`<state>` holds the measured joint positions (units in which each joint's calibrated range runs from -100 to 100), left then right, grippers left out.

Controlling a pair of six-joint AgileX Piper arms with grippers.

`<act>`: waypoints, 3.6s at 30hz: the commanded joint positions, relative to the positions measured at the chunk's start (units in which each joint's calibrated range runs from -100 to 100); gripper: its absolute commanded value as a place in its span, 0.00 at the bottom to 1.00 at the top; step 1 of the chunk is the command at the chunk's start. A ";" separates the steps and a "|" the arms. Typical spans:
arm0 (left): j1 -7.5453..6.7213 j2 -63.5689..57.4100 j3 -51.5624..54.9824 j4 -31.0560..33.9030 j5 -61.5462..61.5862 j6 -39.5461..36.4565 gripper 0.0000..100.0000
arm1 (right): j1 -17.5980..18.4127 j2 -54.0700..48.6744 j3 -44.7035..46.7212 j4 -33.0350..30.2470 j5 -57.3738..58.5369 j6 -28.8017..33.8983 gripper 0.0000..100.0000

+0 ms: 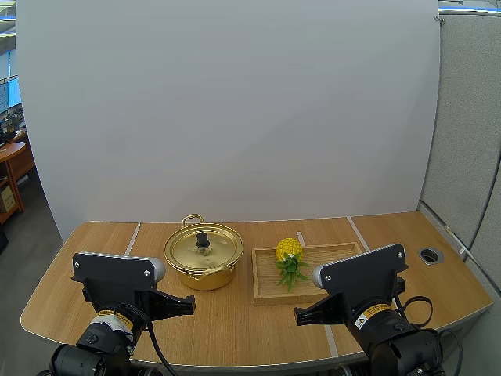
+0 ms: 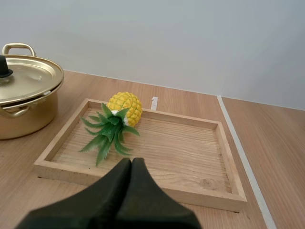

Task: Open the pot, put the pineapple inside, and close it

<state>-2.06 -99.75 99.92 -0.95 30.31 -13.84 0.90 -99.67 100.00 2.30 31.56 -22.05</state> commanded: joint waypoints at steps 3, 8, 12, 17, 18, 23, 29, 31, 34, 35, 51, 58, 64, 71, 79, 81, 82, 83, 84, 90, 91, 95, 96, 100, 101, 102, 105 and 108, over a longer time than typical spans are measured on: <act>0.05 -0.25 0.08 0.44 -0.88 -0.21 0.00 | -0.20 -0.33 0.00 0.35 -0.20 -0.35 0.00; 0.05 -0.25 0.08 0.44 -0.88 -0.21 0.00 | -0.20 -0.33 0.00 0.35 -0.20 -0.35 0.00; 0.05 -0.25 0.08 0.44 -0.88 -0.21 0.00 | -0.20 -0.33 0.00 1.04 -0.20 -0.35 0.00; 0.05 -0.25 0.08 0.44 -0.88 -0.21 0.00 | -0.20 -0.33 0.00 2.02 -0.20 -0.35 0.00; 0.05 -0.25 0.08 0.44 -0.88 -0.21 0.00 | -0.20 -0.33 0.00 2.02 -0.20 -0.35 0.00; 0.05 -0.25 0.08 0.44 -2.55 0.09 0.00 | -0.20 -0.33 0.00 3.81 -4.52 -0.35 0.00; 0.05 -0.25 -5.71 0.44 -3.06 0.12 0.00 | -0.20 -0.33 -1.94 4.32 -9.77 -0.35 0.00; 0.05 -0.25 -8.86 0.44 -2.91 0.12 0.00 | -0.20 -0.33 -5.57 4.45 -7.30 -0.35 0.00; 0.05 -0.25 -14.01 0.44 -2.55 0.12 0.00 | -0.20 -0.33 -11.77 4.57 -0.64 -0.35 0.00; 0.05 -0.25 -15.47 0.44 -1.98 0.12 0.00 | -0.20 -0.33 -13.59 4.57 1.31 -0.35 0.00; 0.05 -0.25 -46.24 0.44 44.23 0.12 0.00 | -0.20 -0.33 -42.39 4.57 48.73 -0.35 0.00; 0.05 -0.25 -53.24 0.44 60.26 0.12 0.00 | -0.20 -0.33 -48.50 4.68 66.20 -0.35 0.00; 0.05 -0.25 -54.35 0.44 69.69 0.12 0.00 | -0.20 -0.33 -49.65 4.68 68.44 -0.35 0.00; 0.05 -0.25 -54.23 0.44 69.69 2.88 0.00 | -0.20 -0.33 -49.65 7.44 68.44 -0.25 0.00; 0.05 11.62 -52.15 -2.32 69.17 5.80 0.00 | -0.20 11.67 -49.40 9.77 68.44 -0.25 0.00; 0.05 15.64 -51.63 -2.76 65.94 5.80 0.00 | -0.20 15.88 -49.40 10.27 68.44 -0.25 0.00; 0.05 17.59 -51.65 -2.87 64.18 5.88 0.00 | -0.20 17.51 -49.40 10.27 68.44 -0.25 0.00; 0.05 19.15 -51.65 -2.99 62.58 6.22 0.00 | -0.20 19.53 -49.40 10.27 68.44 -0.25 0.00; 0.05 20.98 -51.65 -3.09 60.41 6.77 0.00 | -0.20 21.44 -49.40 10.27 68.44 -0.25 0.00; 0.05 30.93 -51.65 -4.55 51.88 10.83 0.00 | -0.20 31.40 -49.40 10.27 67.22 -0.25 0.00; 0.05 32.61 -51.65 -5.08 51.70 11.66 0.00 | -0.20 32.84 -49.40 10.27 66.52 -0.25 0.00; 0.05 38.45 -51.65 -5.87 51.70 12.31 0.00 | -0.20 37.29 -49.40 9.91 64.42 -0.70 0.00; 0.05 39.36 -51.65 -5.87 51.70 12.31 0.00 | -0.20 37.79 -49.40 9.91 64.28 -0.70 0.00; 0.05 42.18 -51.65 -5.97 51.70 12.10 0.02 | -0.20 39.70 -49.40 9.83 64.09 -0.70 0.00; 0.05 42.76 -51.65 -5.97 51.70 12.10 0.06 | -0.20 39.70 -49.40 9.83 63.81 -0.70 0.00; 0.05 43.04 -51.65 -5.97 51.70 12.10 0.09 | -0.20 39.70 -49.40 9.83 63.40 -0.70 0.00; 0.05 43.25 -51.65 -5.97 51.70 12.10 0.30 | -0.20 39.46 -49.40 9.83 62.44 -0.70 0.00; 0.05 43.25 -51.65 -5.97 50.94 12.53 0.61 | -0.20 39.46 -49.40 9.83 62.09 -0.70 0.06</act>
<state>-2.06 -56.58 48.16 -5.87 82.93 -1.58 0.90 -59.90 50.93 11.99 94.68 -22.13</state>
